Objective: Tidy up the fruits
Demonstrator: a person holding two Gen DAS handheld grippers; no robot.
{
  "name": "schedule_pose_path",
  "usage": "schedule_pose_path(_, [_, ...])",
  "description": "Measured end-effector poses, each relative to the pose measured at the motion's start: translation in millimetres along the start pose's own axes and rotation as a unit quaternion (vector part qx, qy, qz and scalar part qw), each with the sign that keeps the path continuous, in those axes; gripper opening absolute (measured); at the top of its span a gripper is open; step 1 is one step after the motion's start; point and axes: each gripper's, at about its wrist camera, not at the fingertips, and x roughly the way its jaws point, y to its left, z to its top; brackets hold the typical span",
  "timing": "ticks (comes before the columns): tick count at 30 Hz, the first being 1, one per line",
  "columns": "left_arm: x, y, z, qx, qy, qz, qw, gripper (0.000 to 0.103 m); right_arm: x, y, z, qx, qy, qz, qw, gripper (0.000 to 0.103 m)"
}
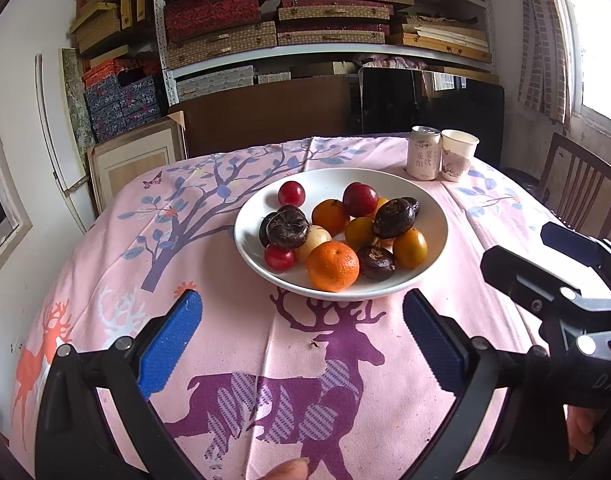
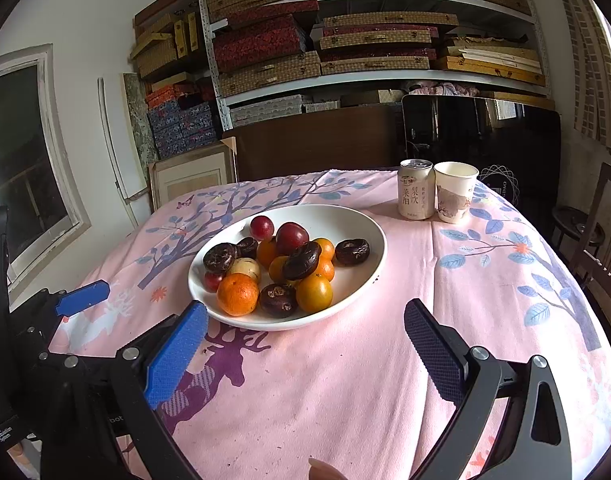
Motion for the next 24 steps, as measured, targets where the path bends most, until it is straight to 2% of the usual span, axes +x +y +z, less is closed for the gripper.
schedule_pose_path(14, [0.2,-0.2,-1.1,0.000,0.001,-0.006,1.0000,0.098,-0.9,1.4,-0.3,0.000,0.001,0.000,1.000,0.099])
schedule_pose_path(18, [-2.1,0.7,-2.1,-0.001,-0.008,0.010,0.9999,0.098,-0.9,2.2,-0.9,-0.001,0.001,0.000,1.000,0.099])
schedule_pose_path(24, [2.4,7.5,0.3,-0.016,0.003,0.002,0.9999,0.098,0.5,1.9,-1.5,0.004,0.002,0.002,1.000,0.099])
